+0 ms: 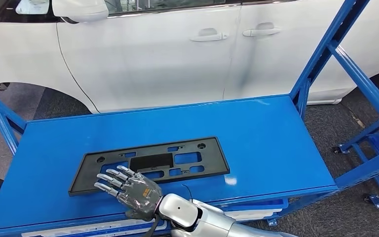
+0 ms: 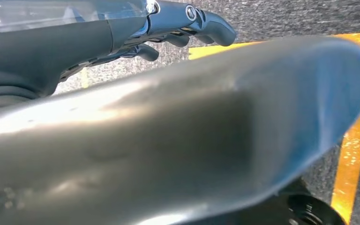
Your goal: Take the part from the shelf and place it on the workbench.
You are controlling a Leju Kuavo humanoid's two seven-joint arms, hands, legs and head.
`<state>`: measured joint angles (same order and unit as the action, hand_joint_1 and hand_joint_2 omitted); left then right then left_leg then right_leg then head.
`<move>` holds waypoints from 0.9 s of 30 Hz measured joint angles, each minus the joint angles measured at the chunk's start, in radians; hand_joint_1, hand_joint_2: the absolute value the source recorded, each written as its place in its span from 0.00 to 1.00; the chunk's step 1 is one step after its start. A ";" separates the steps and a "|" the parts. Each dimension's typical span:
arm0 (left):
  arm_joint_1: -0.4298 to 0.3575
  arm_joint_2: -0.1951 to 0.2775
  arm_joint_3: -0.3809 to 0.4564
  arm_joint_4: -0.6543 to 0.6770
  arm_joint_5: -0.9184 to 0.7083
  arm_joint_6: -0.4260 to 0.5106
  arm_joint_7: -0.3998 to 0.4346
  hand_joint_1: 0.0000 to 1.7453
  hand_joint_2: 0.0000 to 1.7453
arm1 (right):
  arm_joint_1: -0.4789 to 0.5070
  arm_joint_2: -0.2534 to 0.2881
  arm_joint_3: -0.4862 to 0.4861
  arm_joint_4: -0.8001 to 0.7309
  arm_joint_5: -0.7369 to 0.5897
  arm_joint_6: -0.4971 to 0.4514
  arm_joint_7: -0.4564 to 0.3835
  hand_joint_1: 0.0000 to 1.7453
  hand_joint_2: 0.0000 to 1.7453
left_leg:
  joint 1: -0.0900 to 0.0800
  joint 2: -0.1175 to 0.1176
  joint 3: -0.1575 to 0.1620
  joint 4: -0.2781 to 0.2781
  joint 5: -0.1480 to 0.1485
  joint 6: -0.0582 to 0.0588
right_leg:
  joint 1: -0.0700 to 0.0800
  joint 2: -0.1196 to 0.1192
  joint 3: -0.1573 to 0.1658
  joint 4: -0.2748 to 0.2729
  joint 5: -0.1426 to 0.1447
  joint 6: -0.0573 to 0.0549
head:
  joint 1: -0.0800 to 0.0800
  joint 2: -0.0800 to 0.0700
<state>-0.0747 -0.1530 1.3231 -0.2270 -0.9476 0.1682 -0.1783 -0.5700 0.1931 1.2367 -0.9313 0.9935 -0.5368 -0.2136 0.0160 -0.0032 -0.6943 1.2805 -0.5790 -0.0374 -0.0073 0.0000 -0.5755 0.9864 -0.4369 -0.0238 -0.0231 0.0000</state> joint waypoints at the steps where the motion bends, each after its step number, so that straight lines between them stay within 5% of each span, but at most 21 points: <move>1: 0.000 0.001 0.000 0.000 -0.003 0.000 0.002 0.00 0.00 | -0.002 0.012 -0.007 0.021 0.009 -0.011 0.012 0.00 1.00 | 0.003 0.000 0.012 -0.031 0.028 -0.003 | -0.001 0.001 0.000 0.003 -0.002 0.001 | 0.000 0.000; 3: -0.001 0.005 -0.002 0.000 -0.008 -0.001 0.002 0.00 0.00 | -0.010 0.037 -0.024 0.061 0.027 -0.029 0.036 0.00 1.00 | 0.009 0.000 0.075 -0.165 0.096 -0.007 | -0.002 0.003 0.000 0.012 -0.008 0.008 | 0.000 0.000; 5: -0.003 0.006 -0.005 0.000 -0.012 -0.004 0.002 0.00 0.00 | -0.024 0.058 -0.040 0.096 0.040 -0.038 0.052 0.00 1.00 | 0.009 -0.003 0.116 -0.256 0.125 0.002 | 0.000 0.006 -0.003 0.021 -0.013 0.018 | 0.001 0.000; 9: -0.002 0.010 -0.008 0.000 -0.023 -0.013 0.002 0.00 0.00 | -0.048 0.090 -0.070 0.178 0.069 -0.041 0.089 0.00 1.00 | 0.005 -0.005 0.118 -0.269 0.129 0.031 | 0.001 0.006 -0.010 0.032 -0.021 0.037 | 0.004 0.000; 12: -0.004 0.013 -0.011 0.000 -0.029 -0.017 0.002 0.00 0.00 | -0.065 0.103 -0.093 0.243 0.094 -0.047 0.112 0.00 1.00 | 0.005 -0.003 0.117 -0.273 0.133 0.047 | -0.002 0.004 -0.073 0.171 -0.100 0.047 | 0.005 0.000; 13: -0.004 0.014 -0.012 0.000 -0.029 -0.018 0.002 0.00 0.00 | -0.067 0.105 -0.099 0.262 0.098 -0.051 0.115 0.08 1.00 | 0.004 -0.003 0.115 -0.273 0.133 0.050 | -0.002 0.004 -0.107 0.244 -0.131 0.049 | 0.006 0.000; 15: -0.003 0.015 -0.013 0.000 -0.030 -0.019 0.002 0.00 0.00 | -0.070 0.107 -0.105 0.291 0.104 -0.056 0.120 0.53 1.00 | -0.001 -0.003 0.115 -0.272 0.133 0.052 | -0.001 0.004 -0.146 0.322 -0.146 0.047 | 0.006 0.000; 17: -0.003 0.016 -0.014 0.000 -0.032 -0.021 0.002 0.00 0.00 | -0.076 0.113 -0.111 0.317 0.119 -0.054 0.137 0.95 1.00 | -0.005 -0.004 0.118 -0.272 0.133 0.052 | 0.002 0.004 -0.109 0.245 -0.091 0.036 | 0.006 0.000; 18: -0.004 0.016 -0.016 0.000 -0.033 -0.023 0.002 0.00 0.00 | -0.080 0.116 -0.115 0.332 0.129 -0.052 0.152 1.00 1.00 | -0.007 -0.004 0.119 -0.272 0.133 0.052 | 0.006 0.004 -0.072 0.168 -0.057 0.025 | 0.006 0.000; 20: -0.005 0.015 -0.019 0.000 -0.036 -0.026 0.002 0.00 0.00 | -0.091 0.121 -0.127 0.364 0.148 -0.049 0.181 1.00 1.00 | -0.010 -0.005 0.118 -0.271 0.133 0.048 | 0.015 0.000 -0.017 0.051 -0.018 0.010 | 0.006 0.000; 24: -0.002 0.017 -0.022 0.000 -0.039 -0.029 0.002 0.00 0.00 | -0.109 0.119 -0.165 0.418 0.191 -0.054 0.221 1.00 1.00 | -0.008 -0.003 0.118 -0.272 0.131 0.028 | 0.015 -0.001 -0.001 0.011 -0.007 0.004 | 0.010 0.000; 27: -0.002 0.019 -0.022 0.000 -0.040 -0.031 -0.002 0.00 0.00 | -0.114 0.115 -0.199 0.444 0.222 -0.054 0.236 1.00 1.00 | -0.006 -0.002 0.071 -0.160 0.061 0.016 | 0.006 -0.003 0.007 -0.006 0.002 -0.003 | 0.008 0.000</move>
<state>-0.0769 -0.1340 1.3008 -0.2266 -0.9872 0.1370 -0.1803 -0.6840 0.3082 1.0379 -0.4874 1.2159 -0.5910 0.0220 0.0101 -0.0057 -0.6235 1.1208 -0.5182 -0.0211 -0.0012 -0.0032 -0.5680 0.9803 -0.4349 -0.0266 -0.0146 0.0001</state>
